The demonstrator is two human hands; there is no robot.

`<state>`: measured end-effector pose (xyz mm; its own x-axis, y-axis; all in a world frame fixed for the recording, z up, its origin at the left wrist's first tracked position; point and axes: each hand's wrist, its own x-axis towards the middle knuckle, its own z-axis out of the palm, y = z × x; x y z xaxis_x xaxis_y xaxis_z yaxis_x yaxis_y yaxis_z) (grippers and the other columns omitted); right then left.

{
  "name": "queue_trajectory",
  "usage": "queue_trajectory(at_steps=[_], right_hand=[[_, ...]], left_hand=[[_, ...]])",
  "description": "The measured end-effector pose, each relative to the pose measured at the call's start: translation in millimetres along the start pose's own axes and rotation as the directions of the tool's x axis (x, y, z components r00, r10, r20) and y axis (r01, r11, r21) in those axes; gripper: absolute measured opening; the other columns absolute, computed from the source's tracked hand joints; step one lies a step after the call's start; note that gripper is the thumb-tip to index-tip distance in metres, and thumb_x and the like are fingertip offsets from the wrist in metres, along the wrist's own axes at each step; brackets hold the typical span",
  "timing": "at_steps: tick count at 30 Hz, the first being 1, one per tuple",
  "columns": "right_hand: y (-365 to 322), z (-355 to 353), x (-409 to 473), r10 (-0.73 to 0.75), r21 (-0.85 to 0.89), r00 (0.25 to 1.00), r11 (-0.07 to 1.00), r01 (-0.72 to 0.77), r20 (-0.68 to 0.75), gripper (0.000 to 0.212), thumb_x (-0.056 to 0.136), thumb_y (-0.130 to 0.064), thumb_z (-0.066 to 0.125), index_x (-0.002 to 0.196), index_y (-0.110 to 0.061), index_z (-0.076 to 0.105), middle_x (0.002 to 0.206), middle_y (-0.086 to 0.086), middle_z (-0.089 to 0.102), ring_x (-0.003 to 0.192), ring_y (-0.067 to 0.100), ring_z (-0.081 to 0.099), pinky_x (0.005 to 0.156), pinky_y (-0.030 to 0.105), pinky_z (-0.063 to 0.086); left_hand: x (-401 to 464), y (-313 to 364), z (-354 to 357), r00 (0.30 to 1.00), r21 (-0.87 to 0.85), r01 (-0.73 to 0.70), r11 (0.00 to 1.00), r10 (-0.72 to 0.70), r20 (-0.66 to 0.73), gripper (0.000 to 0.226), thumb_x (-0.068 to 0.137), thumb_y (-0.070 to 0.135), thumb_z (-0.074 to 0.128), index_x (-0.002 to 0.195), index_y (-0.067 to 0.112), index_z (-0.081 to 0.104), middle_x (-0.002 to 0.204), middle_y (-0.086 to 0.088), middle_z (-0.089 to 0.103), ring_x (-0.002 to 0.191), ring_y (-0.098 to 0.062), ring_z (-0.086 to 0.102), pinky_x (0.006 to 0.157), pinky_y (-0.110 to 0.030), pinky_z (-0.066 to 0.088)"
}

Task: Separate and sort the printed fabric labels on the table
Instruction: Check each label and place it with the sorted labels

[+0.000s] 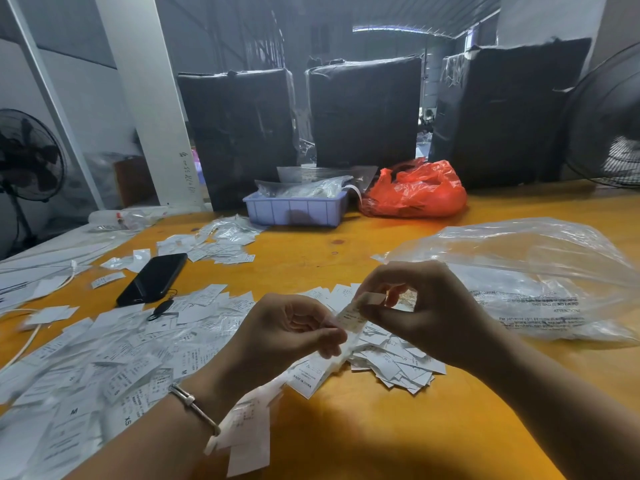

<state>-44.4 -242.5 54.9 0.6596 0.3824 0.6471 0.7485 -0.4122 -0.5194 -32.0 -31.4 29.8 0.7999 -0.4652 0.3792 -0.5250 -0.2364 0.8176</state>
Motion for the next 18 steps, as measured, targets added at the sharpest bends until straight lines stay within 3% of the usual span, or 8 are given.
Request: queue_trajectory(at_steps=[5,9,13,18], right_hand=[[1,7,-2,0.047,-0.032,0.998,0.998,-0.046,0.043,0.009,0.077,-0.005,0.077,0.082,-0.013,0.075,0.071,-0.01,0.068,0.065,0.003,0.059,0.06,0.013,0.044],[1,11,-3,0.076,-0.089,0.992,0.992,-0.085,-0.099,0.019,0.073,-0.005,0.078,0.087,-0.017,0.073,0.069,-0.013,0.065,0.064,0.005,0.058,0.058,0.018,0.046],[0,8,-3,0.059,-0.082,0.985,0.994,-0.073,-0.163,0.017,0.073,-0.001,0.076,0.08,-0.017,0.075,0.07,-0.01,0.069,0.064,0.008,0.06,0.058,0.023,0.048],[-4,15,-5,0.055,-0.083,0.993,0.995,-0.063,-0.102,0.02,0.07,0.001,0.077,0.072,-0.019,0.075,0.064,-0.012,0.068,0.06,-0.001,0.059,0.056,0.014,0.045]], left_hand=[[0,1,2,1.0,-0.013,0.014,1.0,-0.014,-0.001,0.018,0.074,0.019,0.072,0.083,0.003,0.074,0.073,-0.007,0.075,0.067,-0.019,0.071,0.065,-0.021,0.056],[1,0,2,0.999,-0.04,0.034,0.999,-0.034,-0.019,0.022,0.076,0.019,0.071,0.085,-0.001,0.073,0.078,-0.01,0.075,0.071,-0.025,0.072,0.067,-0.023,0.057],[1,0,1,0.998,-0.038,0.049,0.998,-0.05,-0.026,0.023,0.076,0.021,0.07,0.086,0.0,0.074,0.081,-0.01,0.076,0.072,-0.024,0.073,0.067,-0.023,0.057],[1,-1,3,0.998,-0.047,0.048,0.998,-0.05,-0.038,0.018,0.076,0.016,0.071,0.083,0.0,0.074,0.078,-0.006,0.076,0.071,-0.014,0.073,0.064,-0.016,0.053]])
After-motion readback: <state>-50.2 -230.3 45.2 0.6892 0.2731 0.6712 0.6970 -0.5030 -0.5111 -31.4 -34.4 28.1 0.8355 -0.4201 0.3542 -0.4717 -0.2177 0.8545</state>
